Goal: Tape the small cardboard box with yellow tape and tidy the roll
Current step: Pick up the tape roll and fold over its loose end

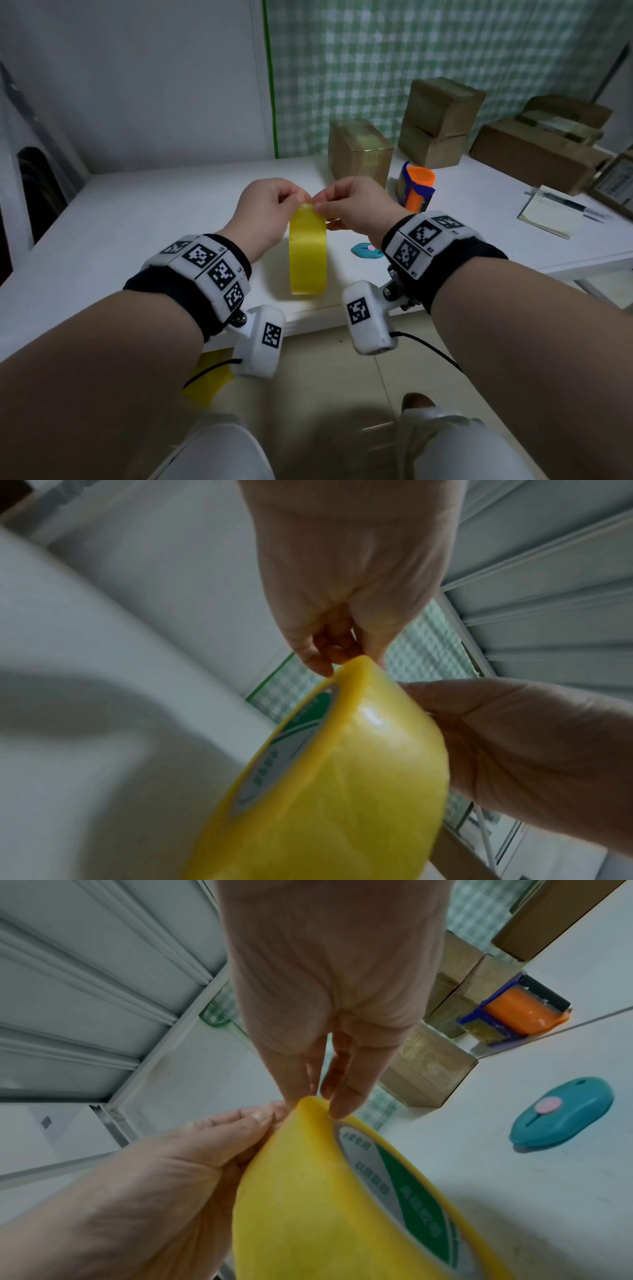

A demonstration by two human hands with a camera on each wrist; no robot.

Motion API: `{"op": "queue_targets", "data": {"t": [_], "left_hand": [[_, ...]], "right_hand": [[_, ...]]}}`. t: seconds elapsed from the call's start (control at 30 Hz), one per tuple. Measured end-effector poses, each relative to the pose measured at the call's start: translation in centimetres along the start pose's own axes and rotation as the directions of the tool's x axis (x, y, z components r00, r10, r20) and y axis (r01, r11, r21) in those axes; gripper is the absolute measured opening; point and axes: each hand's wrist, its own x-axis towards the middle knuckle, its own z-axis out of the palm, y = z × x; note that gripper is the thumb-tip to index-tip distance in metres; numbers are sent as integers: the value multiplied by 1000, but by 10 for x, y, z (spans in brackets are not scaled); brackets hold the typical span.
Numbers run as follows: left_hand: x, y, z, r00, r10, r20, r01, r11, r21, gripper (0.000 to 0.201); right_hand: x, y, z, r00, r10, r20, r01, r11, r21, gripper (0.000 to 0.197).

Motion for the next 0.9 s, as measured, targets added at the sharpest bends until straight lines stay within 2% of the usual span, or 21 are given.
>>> {"op": "queue_targets", "data": {"t": [0.03, 0.17, 0.33, 0.4, 0.47, 0.5, 0.6, 0.7, 0.83, 0.9], "left_hand": [[-1, 0, 1, 1000, -24, 8, 25, 998, -52, 18], [-2, -2, 2, 996, -65, 56, 73, 983, -167, 18], [0, -6, -2, 994, -63, 93, 83, 972, -221, 19], [-1, -8, -6, 992, -55, 117, 85, 960, -268, 17], [0, -9, -9, 992, -46, 119, 76, 961, -265, 32], [1, -9, -10, 993, -47, 112, 74, 965, -253, 32], [2, -7, -9, 995, -60, 77, 77, 967, -245, 13], [3, -8, -7, 996, -76, 45, 84, 973, -216, 20], [-2, -6, -11, 993, -74, 89, 96, 957, -275, 12], [-4, -6, -11, 995, -57, 88, 77, 965, -249, 18]], "right_hand": [[0, 0, 1, 1000, 2, -6, -2, 1000, -2, 3], [3, 4, 3, 999, -35, -37, 34, 999, -38, 21], [0, 1, 6, 977, -198, -77, 163, 931, -325, 14], [0, 0, 7, 969, -233, -85, 185, 907, -378, 13], [-1, -1, 7, 962, -262, -74, 206, 880, -428, 17], [-1, -1, 7, 960, -273, -65, 216, 866, -450, 19], [-1, -5, 6, 955, -294, -43, 232, 828, -511, 23], [-3, -7, 6, 953, -302, -28, 235, 795, -560, 24], [-5, -9, 5, 953, -303, -18, 236, 778, -582, 23], [-7, -10, 5, 953, -303, -5, 243, 773, -585, 22]]}}
